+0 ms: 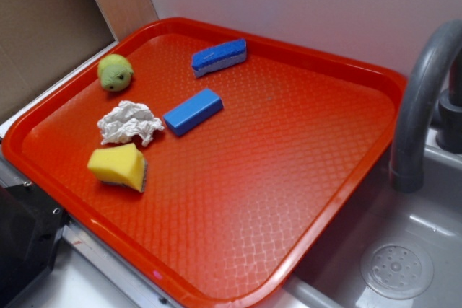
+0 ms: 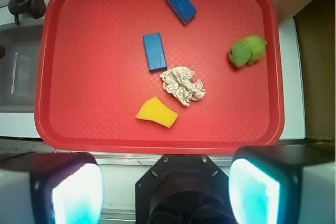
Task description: Grab the green animal.
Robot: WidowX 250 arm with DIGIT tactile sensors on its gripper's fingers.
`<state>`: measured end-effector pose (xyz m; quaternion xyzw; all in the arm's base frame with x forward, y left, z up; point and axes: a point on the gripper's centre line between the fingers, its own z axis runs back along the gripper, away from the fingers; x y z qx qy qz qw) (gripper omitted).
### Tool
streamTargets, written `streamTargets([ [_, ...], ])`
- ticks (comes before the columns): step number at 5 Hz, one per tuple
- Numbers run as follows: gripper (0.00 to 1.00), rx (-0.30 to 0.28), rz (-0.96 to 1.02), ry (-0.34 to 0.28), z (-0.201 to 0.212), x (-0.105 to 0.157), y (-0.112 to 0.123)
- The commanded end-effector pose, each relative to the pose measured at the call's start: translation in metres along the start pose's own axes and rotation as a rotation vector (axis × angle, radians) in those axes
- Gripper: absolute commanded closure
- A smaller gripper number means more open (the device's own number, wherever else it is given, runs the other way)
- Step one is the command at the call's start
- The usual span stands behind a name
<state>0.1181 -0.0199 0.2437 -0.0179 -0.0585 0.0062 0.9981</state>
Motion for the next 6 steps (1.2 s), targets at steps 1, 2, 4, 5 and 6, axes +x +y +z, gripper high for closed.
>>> streamTargets([
  [1,0.00,0.000,0.000,0.000,0.000,0.000,0.000],
  [2,0.00,-0.031,0.256,0.002,-0.027,0.018,0.020],
  [4,0.00,0.009,0.692,-0.112,-0.069,0.048,0.072],
  [5,0.00,0.056,0.937,-0.141,-0.088,0.064,0.106],
  [6,0.00,0.147,1.151,-0.155,-0.110,0.084,0.134],
])
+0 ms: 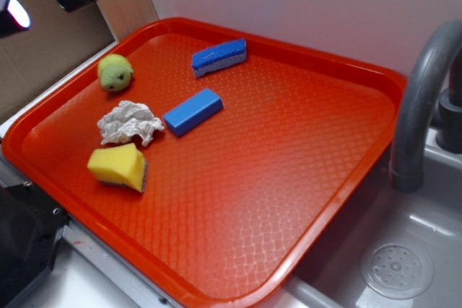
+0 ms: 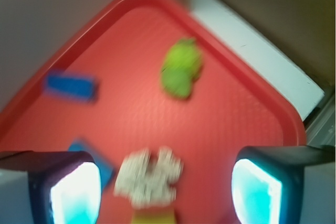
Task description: Grab the green animal.
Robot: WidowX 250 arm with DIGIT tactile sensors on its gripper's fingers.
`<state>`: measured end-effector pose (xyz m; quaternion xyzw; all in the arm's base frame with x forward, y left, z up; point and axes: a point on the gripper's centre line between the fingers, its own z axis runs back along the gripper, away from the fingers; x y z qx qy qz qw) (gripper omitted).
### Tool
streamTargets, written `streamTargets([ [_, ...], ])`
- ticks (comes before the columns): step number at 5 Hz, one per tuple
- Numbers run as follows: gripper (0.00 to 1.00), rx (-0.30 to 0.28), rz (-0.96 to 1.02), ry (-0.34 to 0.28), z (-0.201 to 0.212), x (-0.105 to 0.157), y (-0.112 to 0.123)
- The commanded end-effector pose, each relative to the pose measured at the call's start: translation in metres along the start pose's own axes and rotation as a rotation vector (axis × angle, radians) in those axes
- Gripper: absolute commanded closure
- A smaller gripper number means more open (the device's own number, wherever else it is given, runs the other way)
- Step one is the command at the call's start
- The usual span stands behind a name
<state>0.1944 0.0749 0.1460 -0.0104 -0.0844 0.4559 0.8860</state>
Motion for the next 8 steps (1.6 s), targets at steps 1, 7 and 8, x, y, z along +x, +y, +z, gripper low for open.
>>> streamTargets([
  [1,0.00,0.086,0.276,-0.090,-0.033,0.059,0.011],
  [7,0.00,0.128,0.161,0.016,-0.128,0.067,0.006],
  [8,1.00,0.134,0.131,-0.001,-0.120,0.065,0.002],
])
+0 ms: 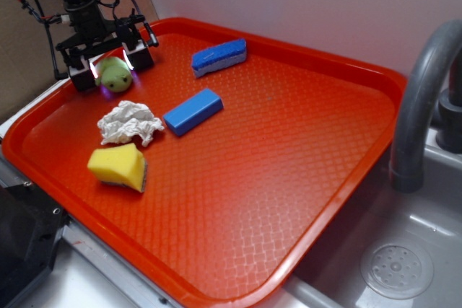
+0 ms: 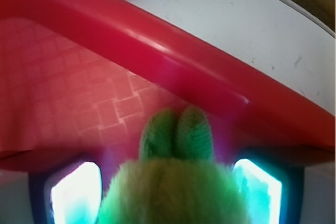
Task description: Grab the green animal.
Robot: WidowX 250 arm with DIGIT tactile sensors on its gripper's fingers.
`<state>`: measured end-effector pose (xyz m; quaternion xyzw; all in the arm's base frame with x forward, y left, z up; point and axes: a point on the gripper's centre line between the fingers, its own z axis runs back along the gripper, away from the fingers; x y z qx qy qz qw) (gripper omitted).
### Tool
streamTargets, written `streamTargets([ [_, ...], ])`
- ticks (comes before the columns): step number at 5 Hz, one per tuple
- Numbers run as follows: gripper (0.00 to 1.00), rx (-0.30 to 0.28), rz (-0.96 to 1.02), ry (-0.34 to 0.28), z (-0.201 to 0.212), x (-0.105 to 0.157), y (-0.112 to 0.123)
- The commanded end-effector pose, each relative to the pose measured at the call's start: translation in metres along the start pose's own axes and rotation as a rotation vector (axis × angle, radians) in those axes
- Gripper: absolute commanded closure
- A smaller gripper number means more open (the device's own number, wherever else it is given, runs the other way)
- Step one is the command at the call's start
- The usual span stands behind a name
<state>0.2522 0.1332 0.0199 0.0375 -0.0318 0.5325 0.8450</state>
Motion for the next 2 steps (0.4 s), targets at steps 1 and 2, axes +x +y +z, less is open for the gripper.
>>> streamTargets([
  [1,1.00,-0.034,-0.164,-0.055,0.046,-0.002,0.002],
  [2,1.00,-0.078,-0.411,0.047,0.093,-0.018,-0.009],
])
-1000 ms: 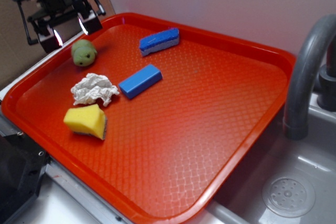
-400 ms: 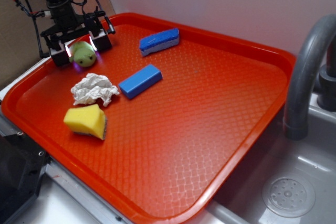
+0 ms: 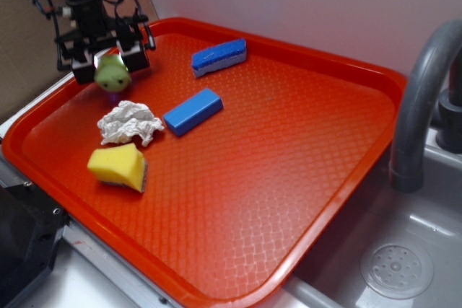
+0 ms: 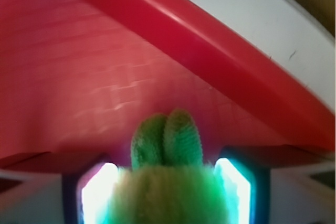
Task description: Grab the green animal.
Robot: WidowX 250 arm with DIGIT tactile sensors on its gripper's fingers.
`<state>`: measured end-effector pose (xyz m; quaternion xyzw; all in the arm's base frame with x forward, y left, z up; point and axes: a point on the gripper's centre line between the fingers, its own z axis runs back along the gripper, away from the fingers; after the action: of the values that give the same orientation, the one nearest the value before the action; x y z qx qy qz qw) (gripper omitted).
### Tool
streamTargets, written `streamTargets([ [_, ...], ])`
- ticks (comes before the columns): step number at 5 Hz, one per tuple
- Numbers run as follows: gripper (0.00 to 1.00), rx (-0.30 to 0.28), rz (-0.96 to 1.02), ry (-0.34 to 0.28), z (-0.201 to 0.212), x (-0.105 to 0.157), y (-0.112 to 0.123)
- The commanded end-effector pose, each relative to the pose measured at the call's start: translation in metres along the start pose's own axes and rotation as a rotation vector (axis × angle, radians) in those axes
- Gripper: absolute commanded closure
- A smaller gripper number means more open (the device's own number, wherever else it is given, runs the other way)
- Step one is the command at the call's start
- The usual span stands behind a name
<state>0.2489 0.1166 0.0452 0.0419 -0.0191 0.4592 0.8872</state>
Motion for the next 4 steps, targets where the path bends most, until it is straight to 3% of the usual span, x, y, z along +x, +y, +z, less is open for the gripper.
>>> streamTargets([
  [1,1.00,-0.155,-0.489,0.057,0.110,-0.029,-0.018],
  [2,1.00,-0.204,-0.738,0.009,0.151,-0.075,-0.028],
  [3,1.00,-0.296,-0.968,0.023,0.186,-0.119,-0.026],
  [4,1.00,-0.363,-1.012,0.010,0.212,-0.142,-0.022],
])
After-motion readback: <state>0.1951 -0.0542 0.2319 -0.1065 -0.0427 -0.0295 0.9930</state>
